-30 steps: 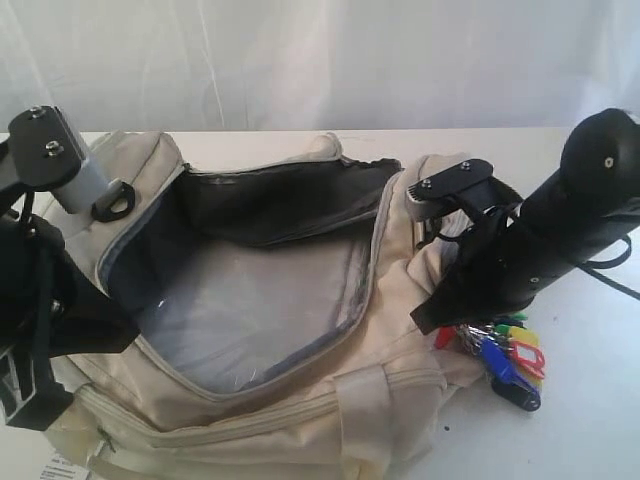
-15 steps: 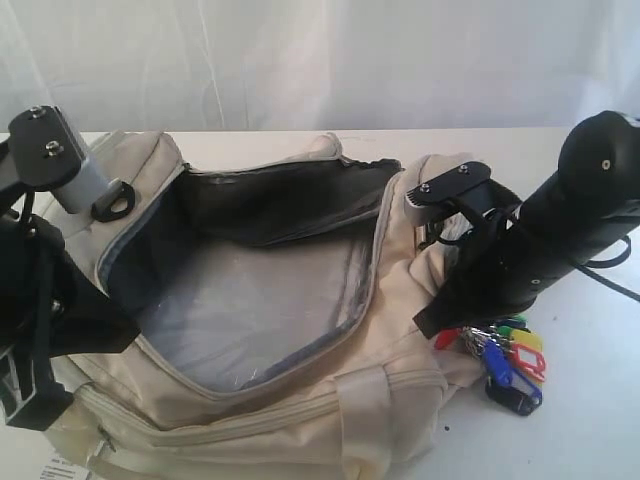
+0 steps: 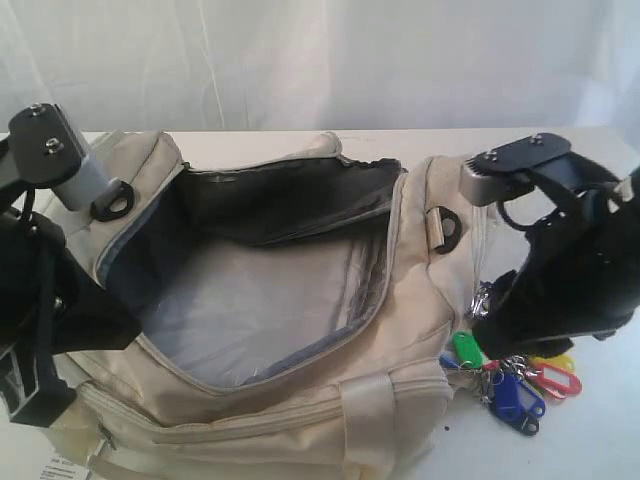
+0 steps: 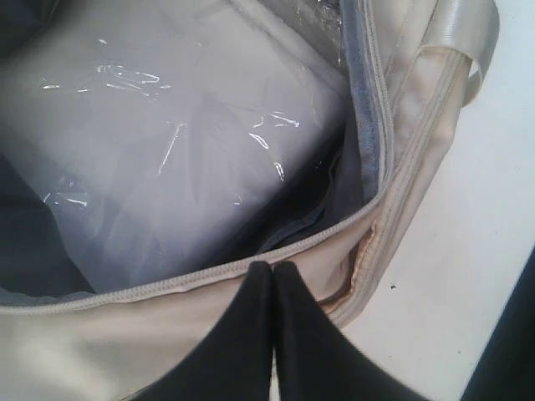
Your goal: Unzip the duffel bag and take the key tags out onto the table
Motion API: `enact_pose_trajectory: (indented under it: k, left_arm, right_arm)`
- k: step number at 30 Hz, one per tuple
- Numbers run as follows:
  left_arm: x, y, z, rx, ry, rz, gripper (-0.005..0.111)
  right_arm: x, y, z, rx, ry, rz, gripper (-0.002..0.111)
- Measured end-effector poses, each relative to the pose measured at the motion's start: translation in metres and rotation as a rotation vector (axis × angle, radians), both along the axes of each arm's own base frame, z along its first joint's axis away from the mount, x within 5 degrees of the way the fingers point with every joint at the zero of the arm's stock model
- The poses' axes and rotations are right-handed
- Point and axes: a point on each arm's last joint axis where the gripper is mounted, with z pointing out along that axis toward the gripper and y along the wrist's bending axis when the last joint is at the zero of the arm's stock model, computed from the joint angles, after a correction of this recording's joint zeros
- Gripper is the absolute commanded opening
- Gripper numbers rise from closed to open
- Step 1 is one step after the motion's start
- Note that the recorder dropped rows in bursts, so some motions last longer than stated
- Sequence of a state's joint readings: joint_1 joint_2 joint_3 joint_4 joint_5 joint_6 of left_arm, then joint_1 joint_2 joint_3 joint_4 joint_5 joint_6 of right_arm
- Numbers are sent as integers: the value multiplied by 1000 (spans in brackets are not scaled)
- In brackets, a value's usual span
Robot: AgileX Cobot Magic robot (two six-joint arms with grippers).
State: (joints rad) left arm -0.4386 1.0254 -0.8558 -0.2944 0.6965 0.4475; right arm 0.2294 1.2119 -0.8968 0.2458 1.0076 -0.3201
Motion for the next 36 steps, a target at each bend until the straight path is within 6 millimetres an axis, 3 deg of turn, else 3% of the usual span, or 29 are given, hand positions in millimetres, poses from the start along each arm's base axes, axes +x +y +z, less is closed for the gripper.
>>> enact_pose_trajectory:
  k: [5,12,28,36]
  left_arm:
    - [4,-1,2,-17,-42,16,0]
    - [7,-1,5,-37,-84,34,0]
    - [7,-3,6,-56,-80,35,0]
    - [-11,6,24,-101,-172,35,0]
  right_arm:
    - [-46,-9,42,50,-148,0,0]
    - [-80,-17,66,87,-301,0,0]
    - [-82,-18,67,92,-307,-1,0]
    - [-82,-18,67,92,-309,-1,0]
